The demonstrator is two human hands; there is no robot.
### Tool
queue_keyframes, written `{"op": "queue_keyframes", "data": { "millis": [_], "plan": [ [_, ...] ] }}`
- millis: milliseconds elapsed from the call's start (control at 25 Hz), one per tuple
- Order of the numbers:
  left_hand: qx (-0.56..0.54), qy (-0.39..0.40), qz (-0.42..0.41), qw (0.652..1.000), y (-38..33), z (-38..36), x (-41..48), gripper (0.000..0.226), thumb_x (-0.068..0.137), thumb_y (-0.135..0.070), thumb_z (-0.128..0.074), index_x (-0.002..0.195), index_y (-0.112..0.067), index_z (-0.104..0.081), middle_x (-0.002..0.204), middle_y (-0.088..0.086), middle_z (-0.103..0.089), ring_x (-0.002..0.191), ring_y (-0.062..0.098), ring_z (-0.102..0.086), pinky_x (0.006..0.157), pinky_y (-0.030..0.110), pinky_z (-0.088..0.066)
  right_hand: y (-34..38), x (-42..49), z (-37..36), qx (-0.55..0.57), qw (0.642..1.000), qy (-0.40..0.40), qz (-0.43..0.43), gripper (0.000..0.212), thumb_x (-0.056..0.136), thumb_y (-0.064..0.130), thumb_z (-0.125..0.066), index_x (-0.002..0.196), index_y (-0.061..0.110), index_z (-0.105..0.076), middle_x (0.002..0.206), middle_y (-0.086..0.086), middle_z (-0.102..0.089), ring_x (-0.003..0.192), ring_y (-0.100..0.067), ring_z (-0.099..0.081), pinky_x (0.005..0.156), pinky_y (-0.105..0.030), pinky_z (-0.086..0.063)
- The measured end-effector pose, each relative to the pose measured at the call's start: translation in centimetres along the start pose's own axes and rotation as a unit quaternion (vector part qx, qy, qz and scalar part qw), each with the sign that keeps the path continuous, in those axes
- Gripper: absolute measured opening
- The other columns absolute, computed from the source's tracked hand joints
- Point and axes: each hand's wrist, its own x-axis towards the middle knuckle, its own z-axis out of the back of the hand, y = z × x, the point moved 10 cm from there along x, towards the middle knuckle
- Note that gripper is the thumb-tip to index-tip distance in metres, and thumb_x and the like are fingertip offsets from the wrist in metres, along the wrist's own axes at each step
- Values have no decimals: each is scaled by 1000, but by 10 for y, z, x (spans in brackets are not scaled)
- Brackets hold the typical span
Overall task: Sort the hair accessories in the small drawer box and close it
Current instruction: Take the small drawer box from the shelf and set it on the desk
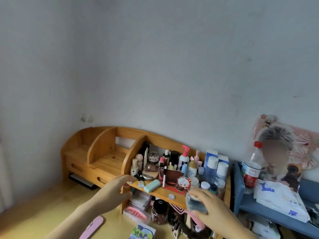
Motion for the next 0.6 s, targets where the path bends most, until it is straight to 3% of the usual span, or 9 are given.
{"op": "queue_keyframes", "data": {
  "millis": [280,400,600],
  "plan": [
    [12,95,-68,993,72,-9,75,43,86,-25,-60,124,-41,-44,121,-21,-51,104,-8,-49,88,18,-45,7,58,-37,-38,995,-30,-87,55,81,47,-61,129,47,-35,125,30,-36,122,-1,-34,101,-23,-34],
    [8,107,-85,991,94,-14,93,42,87,-27,-60,123,-42,-44,118,-22,-51,103,-10,-49,87,18,-46,11,66,-49,-41,993,-44,-100,54,79,48,-61,124,54,-32,122,30,-35,120,1,-32,102,-24,-34],
    [-30,120,-101,987,122,-52,99,43,86,-22,-61,121,-41,-46,120,-21,-50,103,-10,-49,83,8,-42,4,66,-91,-27,993,-46,-108,55,79,44,-63,127,50,-36,123,34,-39,116,7,-39,97,-17,-35]
  ]
}}
